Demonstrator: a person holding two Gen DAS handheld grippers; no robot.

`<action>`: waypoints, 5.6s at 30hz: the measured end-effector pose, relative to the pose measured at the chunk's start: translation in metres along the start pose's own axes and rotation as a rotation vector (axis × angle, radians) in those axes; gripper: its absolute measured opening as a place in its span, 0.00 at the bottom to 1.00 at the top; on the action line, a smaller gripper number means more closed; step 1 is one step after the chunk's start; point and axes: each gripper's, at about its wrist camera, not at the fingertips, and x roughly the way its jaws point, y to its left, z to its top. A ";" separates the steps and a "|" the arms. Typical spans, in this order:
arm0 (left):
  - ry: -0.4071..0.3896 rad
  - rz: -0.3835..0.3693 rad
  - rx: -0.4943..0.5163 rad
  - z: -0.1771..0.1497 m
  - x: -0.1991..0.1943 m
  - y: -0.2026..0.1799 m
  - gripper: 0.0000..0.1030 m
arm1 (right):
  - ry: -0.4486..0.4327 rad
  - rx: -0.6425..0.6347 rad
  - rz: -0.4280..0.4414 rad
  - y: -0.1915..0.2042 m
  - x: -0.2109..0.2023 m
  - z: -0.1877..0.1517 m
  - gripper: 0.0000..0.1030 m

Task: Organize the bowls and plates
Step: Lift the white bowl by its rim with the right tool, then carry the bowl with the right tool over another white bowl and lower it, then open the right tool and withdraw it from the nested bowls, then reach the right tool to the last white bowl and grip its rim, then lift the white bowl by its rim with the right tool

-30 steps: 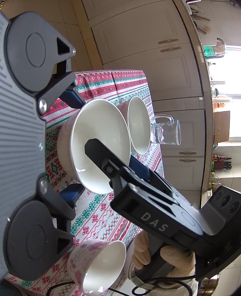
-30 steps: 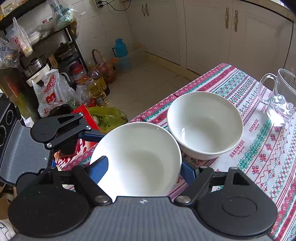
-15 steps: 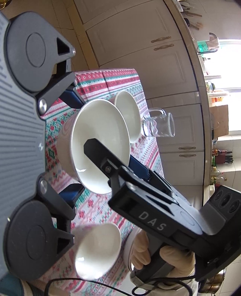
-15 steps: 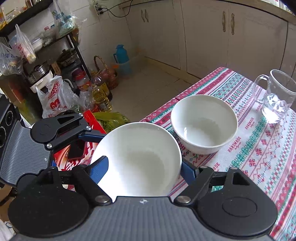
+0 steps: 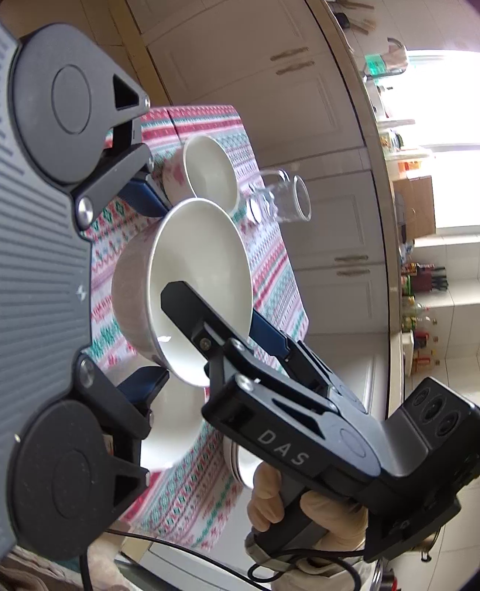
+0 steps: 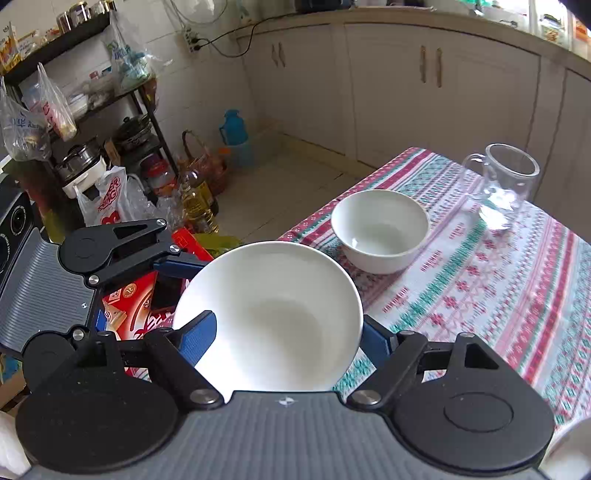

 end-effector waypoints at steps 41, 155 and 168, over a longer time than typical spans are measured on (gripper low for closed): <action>0.139 -0.170 -0.001 -0.002 0.040 -0.060 0.85 | 0.009 0.123 -0.065 -0.025 -0.044 -0.086 0.84; -0.043 0.171 -0.101 -0.012 0.139 0.109 0.90 | 0.116 0.080 -0.118 -0.117 0.145 0.100 0.60; -0.042 0.161 -0.105 -0.011 0.129 0.107 0.89 | 0.109 0.079 -0.116 -0.113 0.142 0.097 0.60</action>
